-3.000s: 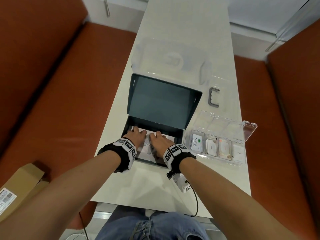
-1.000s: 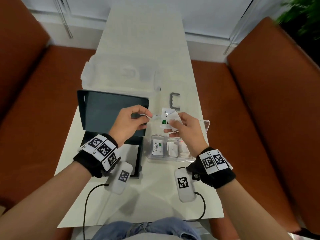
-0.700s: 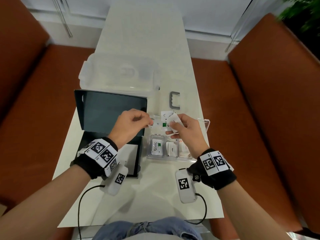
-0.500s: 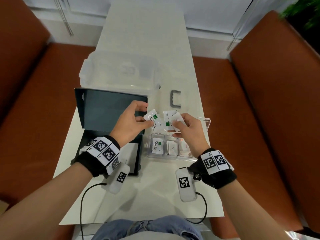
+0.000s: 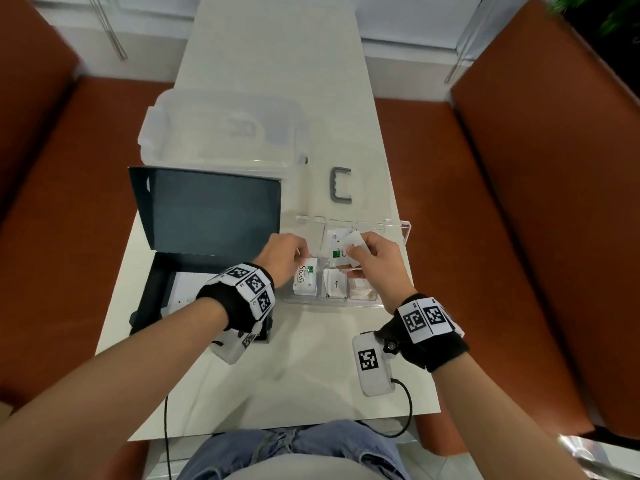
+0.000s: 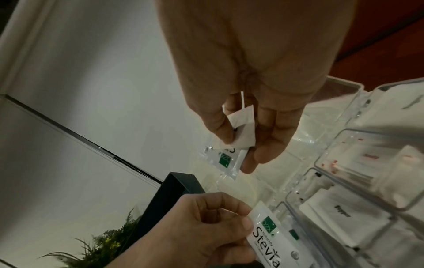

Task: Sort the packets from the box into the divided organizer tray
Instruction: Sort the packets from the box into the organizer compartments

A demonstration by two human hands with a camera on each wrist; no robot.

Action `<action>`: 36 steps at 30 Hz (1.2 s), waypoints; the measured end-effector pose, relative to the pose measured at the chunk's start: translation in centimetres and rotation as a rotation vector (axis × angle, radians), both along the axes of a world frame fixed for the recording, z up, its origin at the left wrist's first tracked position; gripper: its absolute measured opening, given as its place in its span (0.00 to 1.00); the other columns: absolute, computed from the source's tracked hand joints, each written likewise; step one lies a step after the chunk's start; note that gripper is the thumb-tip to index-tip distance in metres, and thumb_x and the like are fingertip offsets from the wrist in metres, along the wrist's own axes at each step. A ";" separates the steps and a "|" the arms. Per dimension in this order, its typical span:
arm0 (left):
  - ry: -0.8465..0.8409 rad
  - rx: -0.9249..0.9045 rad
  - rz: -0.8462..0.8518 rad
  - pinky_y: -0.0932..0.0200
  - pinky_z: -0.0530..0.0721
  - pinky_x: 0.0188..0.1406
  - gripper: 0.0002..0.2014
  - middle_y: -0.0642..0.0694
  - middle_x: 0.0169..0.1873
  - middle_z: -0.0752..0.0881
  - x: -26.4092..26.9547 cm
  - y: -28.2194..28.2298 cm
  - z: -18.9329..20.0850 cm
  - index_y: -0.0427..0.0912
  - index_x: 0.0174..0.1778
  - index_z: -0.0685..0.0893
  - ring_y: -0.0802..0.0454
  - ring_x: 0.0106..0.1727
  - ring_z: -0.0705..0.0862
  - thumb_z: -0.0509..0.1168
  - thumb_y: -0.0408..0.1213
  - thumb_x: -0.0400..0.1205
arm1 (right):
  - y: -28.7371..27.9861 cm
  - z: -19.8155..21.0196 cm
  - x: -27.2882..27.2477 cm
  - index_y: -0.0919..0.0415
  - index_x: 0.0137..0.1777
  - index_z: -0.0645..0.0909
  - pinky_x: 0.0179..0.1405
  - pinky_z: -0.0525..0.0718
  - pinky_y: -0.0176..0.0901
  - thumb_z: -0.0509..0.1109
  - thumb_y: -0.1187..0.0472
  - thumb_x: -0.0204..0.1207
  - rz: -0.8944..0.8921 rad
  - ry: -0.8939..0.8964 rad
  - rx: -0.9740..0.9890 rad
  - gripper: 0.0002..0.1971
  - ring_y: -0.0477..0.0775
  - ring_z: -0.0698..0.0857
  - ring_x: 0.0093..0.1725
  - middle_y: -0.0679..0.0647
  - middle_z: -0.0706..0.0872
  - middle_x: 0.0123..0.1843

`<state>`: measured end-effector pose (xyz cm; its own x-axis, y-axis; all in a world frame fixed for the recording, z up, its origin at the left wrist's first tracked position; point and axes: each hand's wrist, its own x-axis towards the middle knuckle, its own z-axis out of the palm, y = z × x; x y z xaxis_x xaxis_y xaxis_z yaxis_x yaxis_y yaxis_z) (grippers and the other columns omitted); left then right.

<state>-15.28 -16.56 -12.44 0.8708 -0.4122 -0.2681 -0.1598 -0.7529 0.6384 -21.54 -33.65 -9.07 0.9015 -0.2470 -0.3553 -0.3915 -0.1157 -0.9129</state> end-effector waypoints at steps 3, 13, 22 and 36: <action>-0.019 0.096 -0.025 0.57 0.84 0.52 0.09 0.39 0.54 0.87 0.0 -0.5 -0.8 0.36 0.51 0.88 0.43 0.53 0.87 0.64 0.23 0.82 | -0.5 -0.6 -0.7 0.62 0.51 0.82 0.39 0.88 0.47 0.65 0.67 0.80 0.009 0.011 -0.019 0.05 0.54 0.91 0.39 0.59 0.88 0.47; -0.094 0.211 -0.006 0.53 0.84 0.45 0.05 0.43 0.52 0.85 -0.7 -1.4 -2.1 0.41 0.49 0.87 0.44 0.47 0.86 0.66 0.31 0.83 | -1.1 -2.1 -1.8 0.56 0.49 0.83 0.35 0.89 0.44 0.67 0.67 0.79 -0.003 0.045 -0.021 0.06 0.57 0.91 0.42 0.60 0.89 0.49; 0.060 -0.331 0.006 0.65 0.83 0.36 0.15 0.47 0.42 0.87 -1.3 -2.5 0.3 0.46 0.56 0.84 0.53 0.39 0.87 0.57 0.51 0.87 | -0.9 -2.6 -1.4 0.58 0.49 0.84 0.34 0.87 0.40 0.66 0.67 0.79 0.030 0.052 -0.048 0.07 0.55 0.90 0.40 0.58 0.89 0.44; 0.082 -0.245 -0.220 0.68 0.78 0.38 0.12 0.53 0.38 0.83 0.0 -1.0 0.6 0.60 0.62 0.75 0.57 0.39 0.82 0.63 0.40 0.86 | -0.7 -2.0 -1.1 0.57 0.54 0.88 0.33 0.88 0.40 0.59 0.69 0.79 0.016 -0.005 -0.059 0.16 0.48 0.88 0.31 0.57 0.88 0.46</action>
